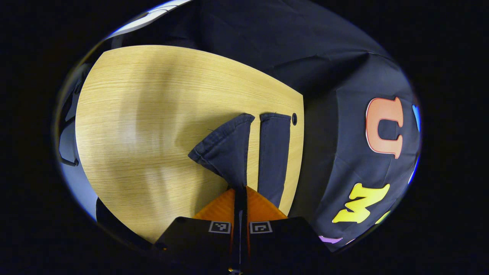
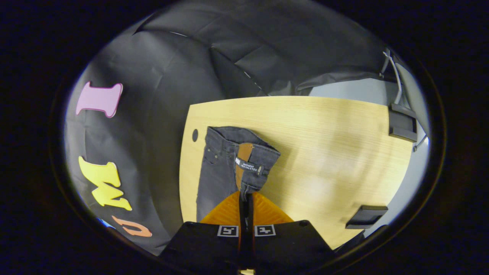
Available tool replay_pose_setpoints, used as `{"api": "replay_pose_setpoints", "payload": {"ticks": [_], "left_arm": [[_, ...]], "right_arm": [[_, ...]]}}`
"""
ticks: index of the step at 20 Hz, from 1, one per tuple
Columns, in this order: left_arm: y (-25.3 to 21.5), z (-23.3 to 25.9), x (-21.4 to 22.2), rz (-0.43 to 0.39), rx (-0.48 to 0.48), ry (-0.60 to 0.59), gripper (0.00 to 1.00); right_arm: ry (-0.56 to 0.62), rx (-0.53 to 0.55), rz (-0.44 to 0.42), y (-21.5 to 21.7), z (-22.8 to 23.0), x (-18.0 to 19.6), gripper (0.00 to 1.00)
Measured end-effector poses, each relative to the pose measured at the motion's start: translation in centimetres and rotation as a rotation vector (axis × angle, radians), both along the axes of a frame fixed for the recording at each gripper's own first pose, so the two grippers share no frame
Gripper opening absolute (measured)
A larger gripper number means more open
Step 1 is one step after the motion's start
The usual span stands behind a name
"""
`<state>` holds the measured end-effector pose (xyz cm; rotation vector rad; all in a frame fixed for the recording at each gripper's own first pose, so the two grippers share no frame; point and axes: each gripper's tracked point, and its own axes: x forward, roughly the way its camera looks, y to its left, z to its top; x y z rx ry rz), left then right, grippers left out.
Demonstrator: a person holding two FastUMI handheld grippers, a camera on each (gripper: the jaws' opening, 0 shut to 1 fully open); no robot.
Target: Grasp the waist and the cuffs of the jeans and fold them to make the two legs overlap; first hold the waist and fold one-third of the jeans toward the cuffs, then hold the cuffs and fold the remaining one-third in the same direction to finish folding.
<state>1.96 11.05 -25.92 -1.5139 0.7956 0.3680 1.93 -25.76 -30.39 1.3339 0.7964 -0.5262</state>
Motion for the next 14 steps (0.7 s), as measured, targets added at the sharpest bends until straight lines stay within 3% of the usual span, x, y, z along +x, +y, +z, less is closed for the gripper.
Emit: {"api": "replay_pose_setpoints", "payload": {"ticks": [6,14], "left_arm": [[1.6,2.3,3.2,-0.040,-0.026,0.012,0.04],[1.3,4.2,14.1,-0.132,-0.019,-0.048,0.04]], "right_arm": [[-0.072,-0.006,0.056,0.1,4.9,4.9,0.00],[-0.072,-0.028,0.096,0.0,5.4,12.5,0.01]]}}
